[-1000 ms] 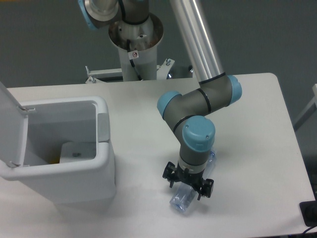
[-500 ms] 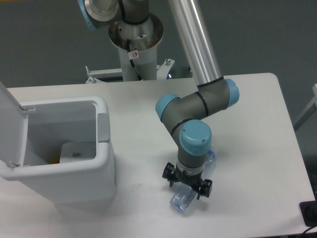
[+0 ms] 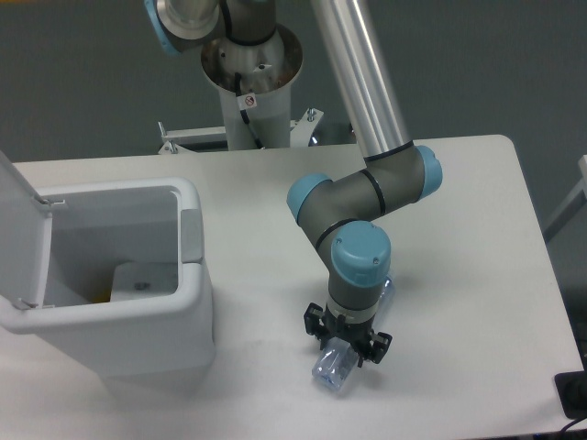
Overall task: Place the trash in the trash can
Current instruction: 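Close the gripper around the bottle's cap end, then lift the bottle and carry it over the trash can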
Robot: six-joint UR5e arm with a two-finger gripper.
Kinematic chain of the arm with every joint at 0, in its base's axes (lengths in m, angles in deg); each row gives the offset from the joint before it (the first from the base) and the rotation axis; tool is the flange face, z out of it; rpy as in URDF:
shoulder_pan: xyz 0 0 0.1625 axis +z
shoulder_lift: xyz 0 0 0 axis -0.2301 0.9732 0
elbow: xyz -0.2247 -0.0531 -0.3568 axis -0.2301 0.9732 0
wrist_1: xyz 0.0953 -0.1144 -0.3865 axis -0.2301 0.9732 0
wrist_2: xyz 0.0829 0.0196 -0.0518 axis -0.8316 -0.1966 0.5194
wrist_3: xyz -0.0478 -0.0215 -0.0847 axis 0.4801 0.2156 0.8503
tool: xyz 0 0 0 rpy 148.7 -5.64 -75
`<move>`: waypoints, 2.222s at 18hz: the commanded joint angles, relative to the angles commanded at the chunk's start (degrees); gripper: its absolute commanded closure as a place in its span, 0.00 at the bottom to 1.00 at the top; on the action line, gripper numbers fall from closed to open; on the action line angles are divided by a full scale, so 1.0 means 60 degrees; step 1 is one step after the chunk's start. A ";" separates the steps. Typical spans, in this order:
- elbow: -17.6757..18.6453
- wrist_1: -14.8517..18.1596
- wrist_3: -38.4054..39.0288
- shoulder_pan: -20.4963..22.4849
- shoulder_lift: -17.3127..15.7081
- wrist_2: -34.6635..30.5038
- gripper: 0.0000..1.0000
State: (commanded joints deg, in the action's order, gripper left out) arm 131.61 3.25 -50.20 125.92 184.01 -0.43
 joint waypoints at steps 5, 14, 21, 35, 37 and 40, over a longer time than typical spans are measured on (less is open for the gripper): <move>0.0015 0.0000 0.0044 0.0000 -0.0029 -0.0015 0.37; -0.0146 -0.0161 0.0044 0.0029 -0.0277 0.0058 0.37; -0.0920 -0.1216 0.2938 0.0616 -0.1683 0.2753 0.37; -0.2169 -0.1230 0.6123 -0.0774 -0.3852 0.3838 0.37; -0.2081 -0.1216 0.6167 -0.1359 -0.3955 0.3838 0.37; -0.1934 -0.1216 0.6605 -0.1889 -0.4043 0.3794 0.37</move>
State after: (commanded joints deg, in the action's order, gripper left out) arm 120.00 -4.04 -10.57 114.58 159.75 22.34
